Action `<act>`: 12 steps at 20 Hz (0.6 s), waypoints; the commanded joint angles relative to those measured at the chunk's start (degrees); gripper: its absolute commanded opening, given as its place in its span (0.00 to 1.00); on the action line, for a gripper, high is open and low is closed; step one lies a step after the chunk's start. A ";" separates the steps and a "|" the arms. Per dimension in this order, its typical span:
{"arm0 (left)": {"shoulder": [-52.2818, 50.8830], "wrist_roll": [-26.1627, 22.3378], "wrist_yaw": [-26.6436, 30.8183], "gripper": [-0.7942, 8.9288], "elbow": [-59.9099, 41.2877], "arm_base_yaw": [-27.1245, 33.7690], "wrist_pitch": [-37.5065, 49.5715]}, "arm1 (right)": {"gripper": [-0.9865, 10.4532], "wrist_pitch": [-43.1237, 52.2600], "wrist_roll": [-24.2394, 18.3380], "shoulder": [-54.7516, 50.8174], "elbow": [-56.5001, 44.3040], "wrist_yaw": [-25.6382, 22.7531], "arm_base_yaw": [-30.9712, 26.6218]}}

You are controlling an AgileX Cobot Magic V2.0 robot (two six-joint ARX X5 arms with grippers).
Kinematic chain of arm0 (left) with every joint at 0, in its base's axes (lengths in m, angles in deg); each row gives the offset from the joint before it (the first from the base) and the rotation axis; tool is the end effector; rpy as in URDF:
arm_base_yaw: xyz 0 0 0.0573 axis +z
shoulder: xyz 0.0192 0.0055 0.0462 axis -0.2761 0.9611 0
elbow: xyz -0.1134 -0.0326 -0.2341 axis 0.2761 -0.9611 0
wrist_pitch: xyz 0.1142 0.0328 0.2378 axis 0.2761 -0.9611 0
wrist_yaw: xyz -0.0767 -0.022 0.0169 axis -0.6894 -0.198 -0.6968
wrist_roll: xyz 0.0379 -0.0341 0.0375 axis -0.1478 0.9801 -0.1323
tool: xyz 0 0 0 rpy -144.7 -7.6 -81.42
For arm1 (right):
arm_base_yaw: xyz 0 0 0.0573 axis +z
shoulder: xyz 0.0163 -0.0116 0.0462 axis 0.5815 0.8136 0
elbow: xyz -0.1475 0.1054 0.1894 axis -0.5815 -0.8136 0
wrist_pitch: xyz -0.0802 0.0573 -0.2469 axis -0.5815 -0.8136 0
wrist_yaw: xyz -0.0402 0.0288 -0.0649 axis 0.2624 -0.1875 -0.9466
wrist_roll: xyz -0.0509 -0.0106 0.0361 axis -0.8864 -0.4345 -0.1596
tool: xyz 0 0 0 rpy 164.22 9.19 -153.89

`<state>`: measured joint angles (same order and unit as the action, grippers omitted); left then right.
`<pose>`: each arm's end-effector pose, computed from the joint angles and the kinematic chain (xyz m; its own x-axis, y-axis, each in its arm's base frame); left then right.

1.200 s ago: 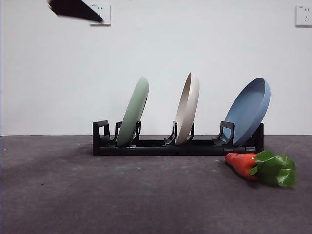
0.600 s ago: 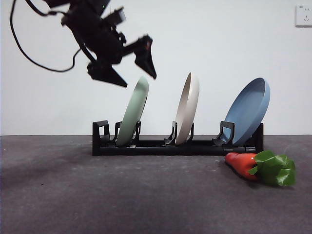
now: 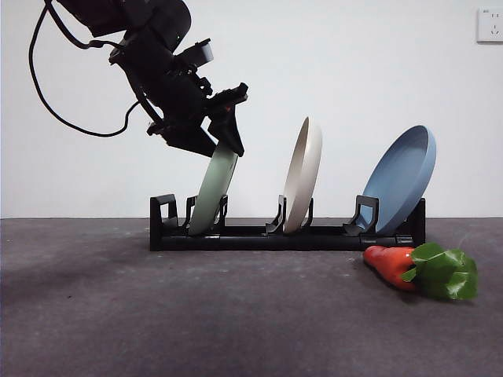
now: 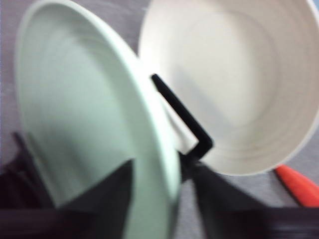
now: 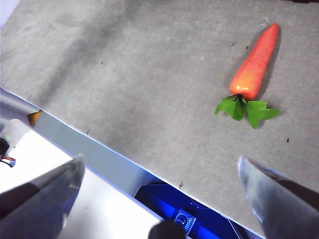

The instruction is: Take the green plate from the plate rack,put the plate on the table,take the carrot from the table,put the carrot in the plate

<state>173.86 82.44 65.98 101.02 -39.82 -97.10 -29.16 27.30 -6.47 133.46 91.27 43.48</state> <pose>0.4206 -0.1966 0.2409 0.6288 -0.5304 -0.5686 0.5472 0.8214 -0.1609 0.1158 0.0390 0.3154 0.4705 0.5846 -0.6610 -0.5072 0.7921 0.3395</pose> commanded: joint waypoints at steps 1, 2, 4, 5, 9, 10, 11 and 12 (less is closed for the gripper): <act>0.00 2.86 -0.72 0.07 0.04 -0.09 0.00 | 0.69 0.24 0.24 -0.04 0.15 0.07 0.13; -0.33 3.19 -0.72 0.07 0.04 0.13 -0.04 | 0.69 0.24 0.24 -0.04 0.15 0.07 0.13; -1.40 3.21 -0.76 0.07 0.07 0.15 -0.13 | 0.69 0.24 0.24 -0.04 0.15 0.07 0.13; -2.03 3.39 -0.72 0.07 0.07 0.15 -0.17 | 0.69 0.24 0.20 -0.04 0.15 0.07 0.13; -6.23 4.68 -0.68 0.07 0.07 0.24 -0.52 | 0.69 0.28 0.17 -0.04 0.15 0.09 0.13; -7.82 4.66 -0.68 0.07 0.07 0.26 -1.03 | 0.69 0.28 0.17 -0.04 0.15 0.09 0.13; -9.35 4.66 -0.70 0.07 0.07 0.26 -1.20 | 0.69 0.28 0.17 -0.04 0.15 0.09 0.13; -11.06 4.63 -0.70 0.07 0.07 0.26 -1.57 | 0.69 0.28 0.17 -0.04 0.15 0.09 0.13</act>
<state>163.30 87.14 65.35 101.02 -39.56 -99.31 -29.16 27.30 -6.47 133.46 91.27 43.48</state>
